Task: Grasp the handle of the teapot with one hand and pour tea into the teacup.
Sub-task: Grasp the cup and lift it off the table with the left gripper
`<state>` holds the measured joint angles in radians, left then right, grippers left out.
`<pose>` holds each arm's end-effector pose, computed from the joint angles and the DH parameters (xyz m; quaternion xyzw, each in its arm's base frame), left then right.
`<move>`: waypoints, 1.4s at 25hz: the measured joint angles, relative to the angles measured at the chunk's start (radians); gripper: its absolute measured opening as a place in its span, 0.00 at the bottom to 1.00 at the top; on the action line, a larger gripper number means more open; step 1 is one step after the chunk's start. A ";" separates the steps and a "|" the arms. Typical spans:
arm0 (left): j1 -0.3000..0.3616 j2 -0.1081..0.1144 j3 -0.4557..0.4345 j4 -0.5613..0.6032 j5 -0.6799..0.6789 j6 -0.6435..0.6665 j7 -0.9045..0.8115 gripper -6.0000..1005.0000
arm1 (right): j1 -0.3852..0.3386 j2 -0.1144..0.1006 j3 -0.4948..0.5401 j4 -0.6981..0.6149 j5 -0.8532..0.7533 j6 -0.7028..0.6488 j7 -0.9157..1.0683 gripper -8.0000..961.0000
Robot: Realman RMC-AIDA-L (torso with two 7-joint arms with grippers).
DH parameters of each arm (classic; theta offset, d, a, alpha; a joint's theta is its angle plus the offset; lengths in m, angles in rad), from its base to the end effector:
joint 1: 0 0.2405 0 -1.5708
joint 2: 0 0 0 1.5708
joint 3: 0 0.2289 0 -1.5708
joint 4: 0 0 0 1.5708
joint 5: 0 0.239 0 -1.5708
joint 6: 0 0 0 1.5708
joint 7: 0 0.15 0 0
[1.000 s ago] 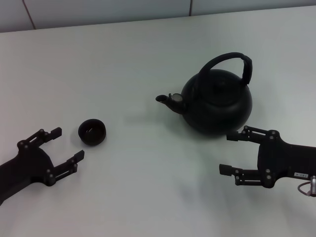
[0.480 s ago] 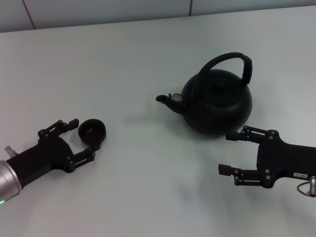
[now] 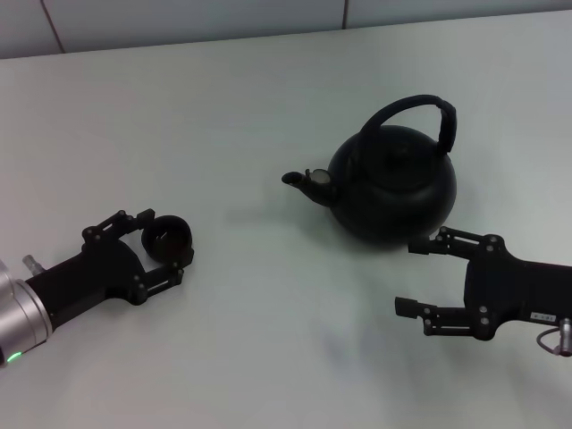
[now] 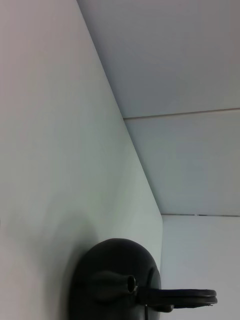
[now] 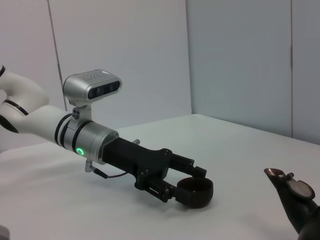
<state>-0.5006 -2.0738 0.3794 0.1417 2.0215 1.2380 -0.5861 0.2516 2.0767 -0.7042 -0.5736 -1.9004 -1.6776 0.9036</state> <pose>-0.3205 0.3018 -0.0696 -0.9257 -0.1421 -0.2042 0.2850 0.3210 0.2473 -0.0002 -0.9380 0.1285 0.2679 0.1784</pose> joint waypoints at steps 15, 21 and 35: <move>-0.012 -0.001 -0.005 -0.018 0.000 -0.016 0.000 0.69 | 0.001 0.000 0.000 0.000 0.000 -0.004 -0.002 0.85; -0.013 -0.001 -0.006 -0.020 0.000 -0.007 0.000 0.70 | 0.001 0.000 0.000 0.000 0.000 -0.002 -0.002 0.85; -0.094 -0.004 -0.005 -0.083 -0.002 0.021 -0.006 0.71 | 0.001 0.000 0.000 0.003 0.000 -0.002 -0.002 0.85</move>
<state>-0.5947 -2.0782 0.3740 0.0586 2.0200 1.2595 -0.5923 0.2531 2.0767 -0.7041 -0.5706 -1.9006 -1.6793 0.9018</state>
